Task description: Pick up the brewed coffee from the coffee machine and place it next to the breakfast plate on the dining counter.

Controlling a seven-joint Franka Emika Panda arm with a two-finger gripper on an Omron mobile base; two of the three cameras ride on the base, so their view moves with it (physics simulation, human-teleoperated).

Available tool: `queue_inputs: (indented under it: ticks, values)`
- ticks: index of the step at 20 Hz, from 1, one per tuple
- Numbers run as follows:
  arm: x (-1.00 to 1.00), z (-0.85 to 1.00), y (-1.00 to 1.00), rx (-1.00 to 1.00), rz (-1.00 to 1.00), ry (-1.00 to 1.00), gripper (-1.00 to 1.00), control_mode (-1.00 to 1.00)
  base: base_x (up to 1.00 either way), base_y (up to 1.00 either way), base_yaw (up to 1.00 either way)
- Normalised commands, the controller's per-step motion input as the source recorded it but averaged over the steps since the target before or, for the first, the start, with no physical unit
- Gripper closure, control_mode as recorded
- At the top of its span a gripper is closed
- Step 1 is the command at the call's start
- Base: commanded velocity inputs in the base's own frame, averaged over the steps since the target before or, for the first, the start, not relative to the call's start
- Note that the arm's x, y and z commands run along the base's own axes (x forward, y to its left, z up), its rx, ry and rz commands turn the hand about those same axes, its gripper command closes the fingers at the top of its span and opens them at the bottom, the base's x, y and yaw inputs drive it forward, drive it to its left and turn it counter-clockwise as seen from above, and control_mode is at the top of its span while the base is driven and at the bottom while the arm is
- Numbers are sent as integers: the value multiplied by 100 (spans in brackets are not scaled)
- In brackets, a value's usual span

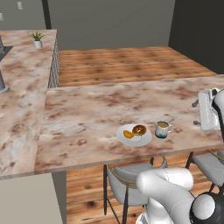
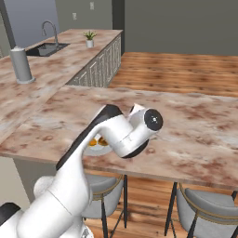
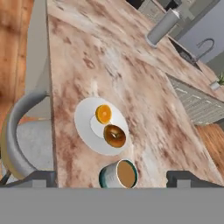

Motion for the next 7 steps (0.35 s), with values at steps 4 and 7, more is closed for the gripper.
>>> queue_inputs:
  ticks: [4, 7]
  values:
    - [-65, 64, 36, -14, 24, -22, -100, -100, 0, 0, 0]
    - [-75, 15, 14, -5, 12, -22, -100, -100, 0, 0, 0]
